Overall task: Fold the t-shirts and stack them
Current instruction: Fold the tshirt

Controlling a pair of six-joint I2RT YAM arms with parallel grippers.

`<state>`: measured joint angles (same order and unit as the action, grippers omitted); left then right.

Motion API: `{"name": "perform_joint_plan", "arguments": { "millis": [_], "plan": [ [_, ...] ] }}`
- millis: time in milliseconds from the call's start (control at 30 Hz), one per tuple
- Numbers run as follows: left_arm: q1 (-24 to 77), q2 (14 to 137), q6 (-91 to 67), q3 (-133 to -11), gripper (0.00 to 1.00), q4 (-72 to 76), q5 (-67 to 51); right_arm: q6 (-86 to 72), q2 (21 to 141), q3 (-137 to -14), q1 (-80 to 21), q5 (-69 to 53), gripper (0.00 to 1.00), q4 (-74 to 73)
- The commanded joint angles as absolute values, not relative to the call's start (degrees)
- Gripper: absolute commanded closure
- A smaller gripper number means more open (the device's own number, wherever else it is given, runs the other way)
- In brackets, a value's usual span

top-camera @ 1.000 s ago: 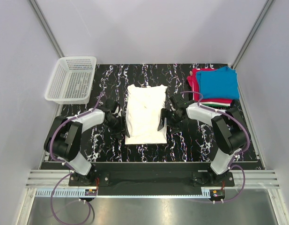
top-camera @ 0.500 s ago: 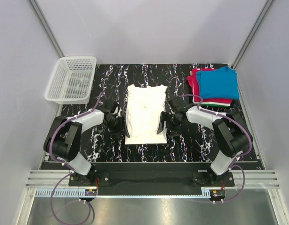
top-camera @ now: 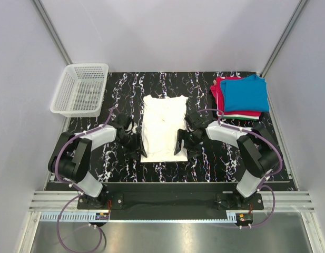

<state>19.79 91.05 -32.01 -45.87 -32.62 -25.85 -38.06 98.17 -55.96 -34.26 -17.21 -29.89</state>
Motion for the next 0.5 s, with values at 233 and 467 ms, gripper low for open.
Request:
{"name": "perform_joint_plan", "arguments": {
  "millis": [233, 467],
  "plan": [
    [20.21, 95.62, -30.23, -42.98, 0.5, -32.7, -21.8, -38.23, 103.88, -53.0, -35.68, -12.83, 0.2, -32.17],
    [20.13, 96.85, -29.71, -44.03, 0.55, -32.34, -21.62, -38.67, 105.03, -53.61, -35.86, -12.92, 0.26, -31.29]
  ]
}}
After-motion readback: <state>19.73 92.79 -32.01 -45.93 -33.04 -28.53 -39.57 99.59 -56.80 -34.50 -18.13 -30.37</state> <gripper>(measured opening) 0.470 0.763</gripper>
